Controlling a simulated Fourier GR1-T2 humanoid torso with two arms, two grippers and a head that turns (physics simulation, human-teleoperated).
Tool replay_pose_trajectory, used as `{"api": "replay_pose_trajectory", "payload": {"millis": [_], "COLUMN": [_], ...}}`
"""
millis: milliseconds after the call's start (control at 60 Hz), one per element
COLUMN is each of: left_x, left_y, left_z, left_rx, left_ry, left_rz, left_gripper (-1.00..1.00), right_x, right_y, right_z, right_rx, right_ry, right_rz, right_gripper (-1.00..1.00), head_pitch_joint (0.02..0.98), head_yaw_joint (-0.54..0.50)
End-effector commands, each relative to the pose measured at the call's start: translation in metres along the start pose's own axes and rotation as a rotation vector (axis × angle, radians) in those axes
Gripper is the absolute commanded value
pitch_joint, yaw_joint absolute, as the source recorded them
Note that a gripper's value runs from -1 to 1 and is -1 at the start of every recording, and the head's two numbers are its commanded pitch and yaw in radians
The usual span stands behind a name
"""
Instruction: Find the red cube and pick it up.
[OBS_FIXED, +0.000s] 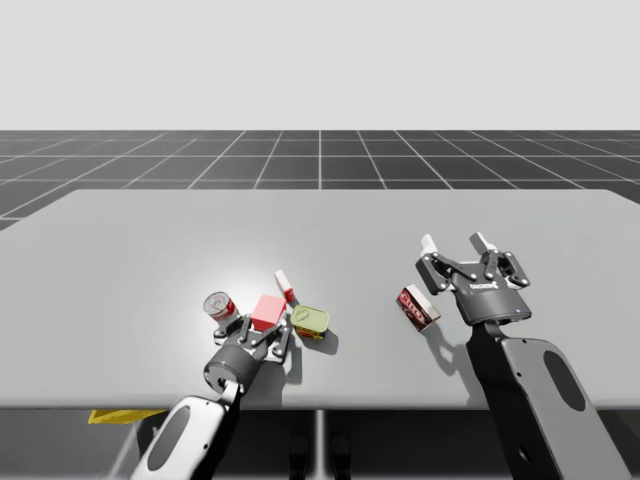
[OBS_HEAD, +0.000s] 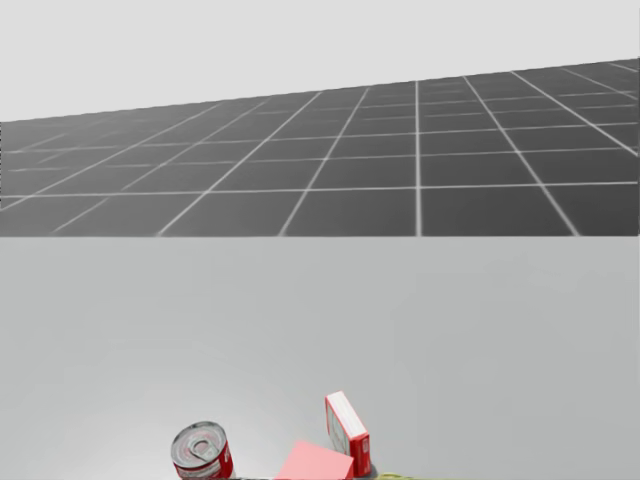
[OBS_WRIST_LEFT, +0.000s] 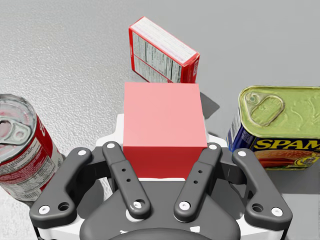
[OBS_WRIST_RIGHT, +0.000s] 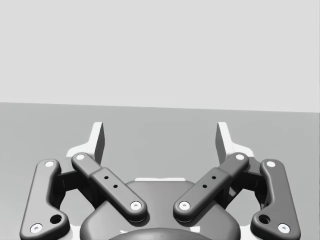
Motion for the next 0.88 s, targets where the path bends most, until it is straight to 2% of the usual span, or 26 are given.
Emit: {"api": "replay_pose_trajectory", "payload": {"millis": [17, 283, 517, 600, 683, 883], "left_x": [-0.009, 0.046, 0.084, 0.097, 0.111, 0.154], "left_y": [-0.014, -0.016, -0.009, -0.007, -0.005, -0.005], "left_z": [0.006, 0.04, 0.049, 0.053, 0.058, 0.077], "left_rx": [-0.126, -0.165, -0.14, -0.123, -0.11, -0.083], "left_ry": [0.034, -0.1, -0.186, -0.223, -0.259, -0.373], "left_rz": [-0.017, -0.073, -0.103, -0.13, -0.15, -0.174], "left_gripper": [1.0, 1.0, 1.0, 1.0, 1.0, 1.0], "right_x": [0.0, 0.001, 0.0, 0.0, -0.002, -0.004], "right_y": [-0.001, -0.001, -0.001, -0.002, -0.002, -0.002], "right_z": [0.0, 0.0, 0.0, -0.001, -0.002, -0.002], "right_rx": [-0.002, -0.004, -0.006, -0.013, -0.029, -0.029], "right_ry": [-0.002, -0.007, -0.009, -0.02, -0.042, -0.029], "right_rz": [0.003, 0.01, 0.015, 0.037, 0.047, 0.045], "right_gripper": [-1.0, -1.0, -1.0, -1.0, -1.0, -1.0], "head_pitch_joint": [0.436, 0.435, 0.432, 0.433, 0.433, 0.431], "head_yaw_joint": [0.21, 0.21, 0.22, 0.22, 0.22, 0.22]}}
